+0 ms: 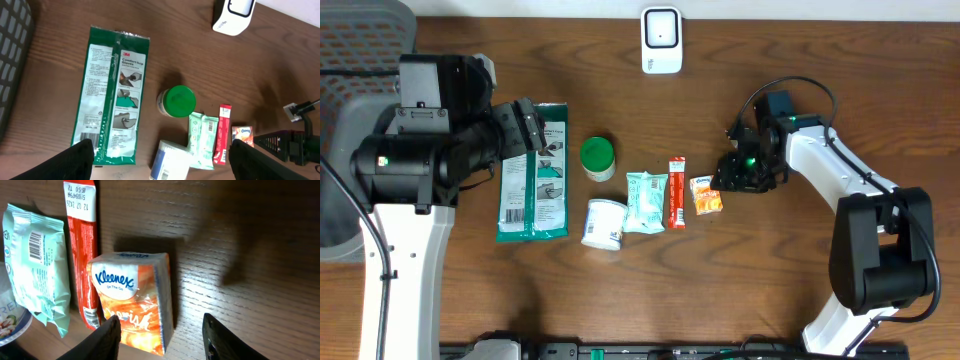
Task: Scan the item barcode
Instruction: 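Grasp the orange Kleenex tissue pack with the right gripper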
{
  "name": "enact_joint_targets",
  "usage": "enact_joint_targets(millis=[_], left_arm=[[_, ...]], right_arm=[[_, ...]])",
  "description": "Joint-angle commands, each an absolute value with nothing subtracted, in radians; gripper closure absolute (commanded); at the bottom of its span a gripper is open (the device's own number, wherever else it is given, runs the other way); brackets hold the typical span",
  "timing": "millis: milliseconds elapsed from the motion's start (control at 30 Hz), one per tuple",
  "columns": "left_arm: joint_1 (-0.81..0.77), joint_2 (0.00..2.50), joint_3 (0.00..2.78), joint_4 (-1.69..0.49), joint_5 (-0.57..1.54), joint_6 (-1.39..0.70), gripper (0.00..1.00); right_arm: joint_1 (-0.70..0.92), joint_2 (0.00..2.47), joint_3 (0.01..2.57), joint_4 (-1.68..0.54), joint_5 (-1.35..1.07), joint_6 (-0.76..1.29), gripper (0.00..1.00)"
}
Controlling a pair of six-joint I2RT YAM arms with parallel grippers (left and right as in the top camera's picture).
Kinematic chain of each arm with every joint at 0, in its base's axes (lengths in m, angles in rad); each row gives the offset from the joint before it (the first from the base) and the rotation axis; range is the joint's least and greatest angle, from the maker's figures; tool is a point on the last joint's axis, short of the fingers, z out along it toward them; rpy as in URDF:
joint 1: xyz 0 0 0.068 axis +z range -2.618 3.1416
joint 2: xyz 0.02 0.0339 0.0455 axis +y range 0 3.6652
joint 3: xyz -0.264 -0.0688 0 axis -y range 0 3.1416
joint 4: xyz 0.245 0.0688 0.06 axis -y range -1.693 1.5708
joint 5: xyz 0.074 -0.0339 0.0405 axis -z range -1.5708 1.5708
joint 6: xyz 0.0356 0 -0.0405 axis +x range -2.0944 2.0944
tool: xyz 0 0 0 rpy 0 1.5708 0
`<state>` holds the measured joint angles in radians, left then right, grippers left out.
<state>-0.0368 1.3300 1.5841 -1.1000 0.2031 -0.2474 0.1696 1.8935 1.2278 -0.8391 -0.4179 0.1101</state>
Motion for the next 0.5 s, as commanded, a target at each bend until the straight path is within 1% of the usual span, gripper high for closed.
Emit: enact_joint_targets(millis=[0,167,367,467], left_arm=[[-0.039,1.326,1.58,-1.103,0.197,-0.249,0.14],[-0.039,1.326,1.58,-1.103,0.197,-0.249,0.14],[-0.039,1.326,1.58,-1.103,0.197,-0.249,0.14],[-0.039,1.326,1.58,-1.103,0.197,-0.249,0.14]], right_arm=[[0.204,1.898,1.24,-0.837,-0.423,0.096,0.52],[0.241,1.914,1.214,-0.803,-0.377,0.096,0.53],[0.259,1.914,1.17,-0.777,-0.235,0.096,0.61],[0.252,1.909,1.175,-0.774,-0.271,0.096,0.6]])
